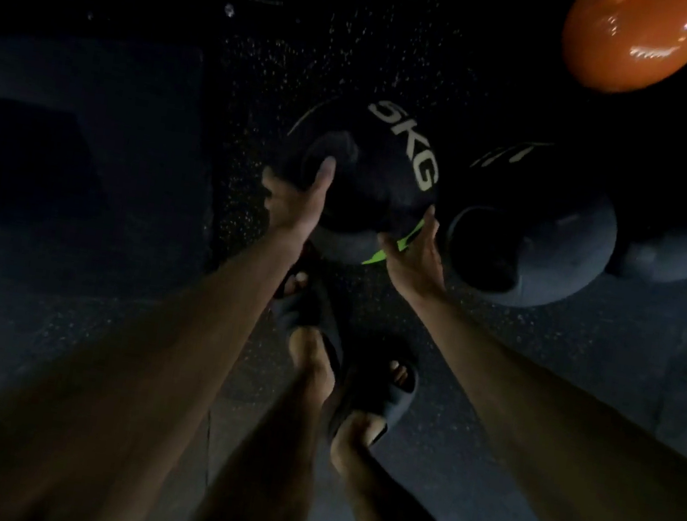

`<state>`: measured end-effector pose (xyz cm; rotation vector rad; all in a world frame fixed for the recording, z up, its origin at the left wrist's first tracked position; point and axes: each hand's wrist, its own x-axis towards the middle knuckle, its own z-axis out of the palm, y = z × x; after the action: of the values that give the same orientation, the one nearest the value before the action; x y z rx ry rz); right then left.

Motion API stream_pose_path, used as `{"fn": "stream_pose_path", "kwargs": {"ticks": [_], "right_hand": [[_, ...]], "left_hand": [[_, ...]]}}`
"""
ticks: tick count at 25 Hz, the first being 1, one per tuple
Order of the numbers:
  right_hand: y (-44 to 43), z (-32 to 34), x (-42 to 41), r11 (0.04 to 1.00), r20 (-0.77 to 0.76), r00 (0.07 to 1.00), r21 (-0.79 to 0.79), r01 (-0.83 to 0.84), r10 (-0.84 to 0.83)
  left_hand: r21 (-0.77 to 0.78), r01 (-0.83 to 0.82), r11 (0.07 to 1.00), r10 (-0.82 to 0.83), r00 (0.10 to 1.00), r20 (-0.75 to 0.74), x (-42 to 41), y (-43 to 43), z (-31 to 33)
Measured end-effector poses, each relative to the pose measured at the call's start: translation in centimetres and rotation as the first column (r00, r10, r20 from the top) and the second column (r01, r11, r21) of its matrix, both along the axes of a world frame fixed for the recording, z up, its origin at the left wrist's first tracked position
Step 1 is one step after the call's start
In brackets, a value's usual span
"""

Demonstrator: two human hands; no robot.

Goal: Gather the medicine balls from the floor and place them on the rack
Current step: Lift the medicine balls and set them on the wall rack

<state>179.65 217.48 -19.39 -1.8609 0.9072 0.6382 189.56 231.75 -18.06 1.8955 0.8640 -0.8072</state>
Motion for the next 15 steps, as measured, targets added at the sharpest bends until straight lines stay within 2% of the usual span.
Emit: {"fn": "stream_pose_path", "kwargs": {"ticks": [2,6,8,11,15], "right_hand": [[0.3,-0.4,-0.9,0.999,0.003,0.999,0.015,0.036,-0.036],[0.2,-0.6,-2.8,0.997,0.059,0.995,0.029,0.072,-0.074],[0.8,-0.6,-3.9,0.994,0.073,0.992,-0.039,0.105,-0.102],[2.0,0.4,-4.0,0.984,0.09,0.986,-0.101,0.15,-0.141],[1.9,-1.8,-1.2,0.96,0.013,0.962,-0.065,0.272,-0.271]], "left_hand": [[-0.016,0.023,1.0,-0.024,0.996,-0.081,-0.8,-0.1,-0.5],[-0.054,-0.005,0.999,0.005,1.0,0.01,-4.1,0.1,-2.0],[-0.053,-0.014,0.998,0.016,0.999,0.033,-4.4,1.1,-2.7],[-0.198,-0.101,0.975,0.097,0.995,-0.028,-4.3,5.2,-4.7],[-0.347,-0.103,0.932,0.091,0.995,-0.05,-4.0,10.6,-7.0]]}}
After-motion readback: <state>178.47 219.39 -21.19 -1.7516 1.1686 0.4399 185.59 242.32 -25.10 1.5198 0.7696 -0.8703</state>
